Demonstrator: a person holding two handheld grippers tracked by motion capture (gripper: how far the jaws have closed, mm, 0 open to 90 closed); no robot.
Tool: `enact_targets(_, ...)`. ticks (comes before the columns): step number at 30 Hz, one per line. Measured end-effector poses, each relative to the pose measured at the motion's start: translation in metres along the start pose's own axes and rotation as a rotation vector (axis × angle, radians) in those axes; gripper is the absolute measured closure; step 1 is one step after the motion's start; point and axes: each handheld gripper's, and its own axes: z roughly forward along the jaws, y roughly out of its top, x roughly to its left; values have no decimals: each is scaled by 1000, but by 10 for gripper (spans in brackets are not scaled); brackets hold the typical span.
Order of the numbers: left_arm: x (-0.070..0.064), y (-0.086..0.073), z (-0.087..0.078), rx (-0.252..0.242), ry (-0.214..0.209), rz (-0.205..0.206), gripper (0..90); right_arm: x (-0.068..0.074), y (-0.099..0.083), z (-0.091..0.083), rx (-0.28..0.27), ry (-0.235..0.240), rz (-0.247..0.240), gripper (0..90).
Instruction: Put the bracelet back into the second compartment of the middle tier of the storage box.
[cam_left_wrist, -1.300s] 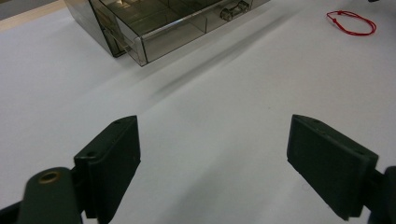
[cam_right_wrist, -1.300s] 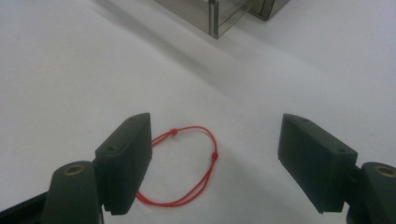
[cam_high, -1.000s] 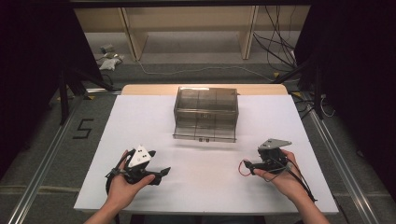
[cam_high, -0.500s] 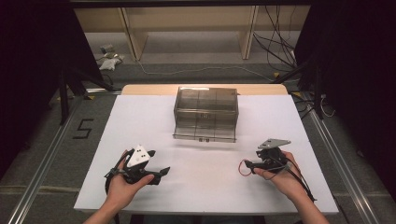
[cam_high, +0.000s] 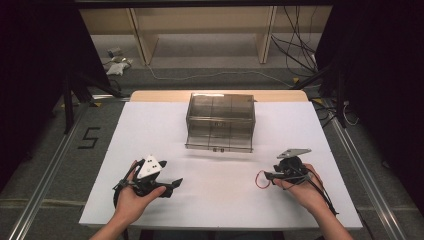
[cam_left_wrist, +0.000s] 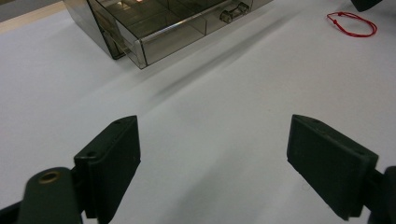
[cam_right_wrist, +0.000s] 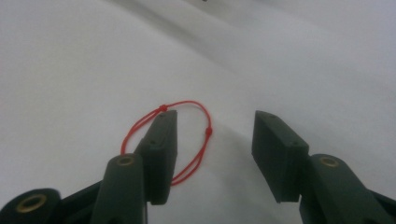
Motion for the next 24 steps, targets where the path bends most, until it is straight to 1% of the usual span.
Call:
enact_targets(4, 0, 0, -2, -3, 2, -1, 174, -2, 6, 6, 20, -4, 15, 562)
enact_targets(6, 0, 0, -2, -6, 4, -4, 174, 0, 7, 8, 34, 1, 19, 584)
enact_targets(8, 1, 0, -1, -2, 0, -2, 174, 2, 8, 10, 42, 1, 3, 589)
enact_targets(11, 1, 0, -1, 1, 0, 3, 174, 3, 7, 13, 68, -3, 12, 602)
enact_targets(14, 0, 0, -1, -3, 1, 0, 174, 3, 7, 13, 67, -11, 6, 638)
enact_targets(16, 0, 0, -1, -2, 2, -1, 174, 6, 6, 13, 68, -39, -5, 683)
enact_targets(17, 0, 0, -1, -2, 2, -1, 174, 6, 6, 13, 68, -39, -5, 683)
enact_targets(18, 0, 0, -1, -2, 2, -1, 174, 8, 5, 13, 65, -49, -4, 723)
enact_targets(19, 0, 0, -1, -2, 2, 1, 174, 8, 5, 13, 65, -49, -4, 723)
enact_targets(23, 0, 0, -1, -1, 0, 4, 174, 9, 4, 13, 65, -47, 2, 783)
enact_targets(24, 0, 0, -1, -1, 0, 1, 174, 9, 3, 13, 62, -45, 9, 801)
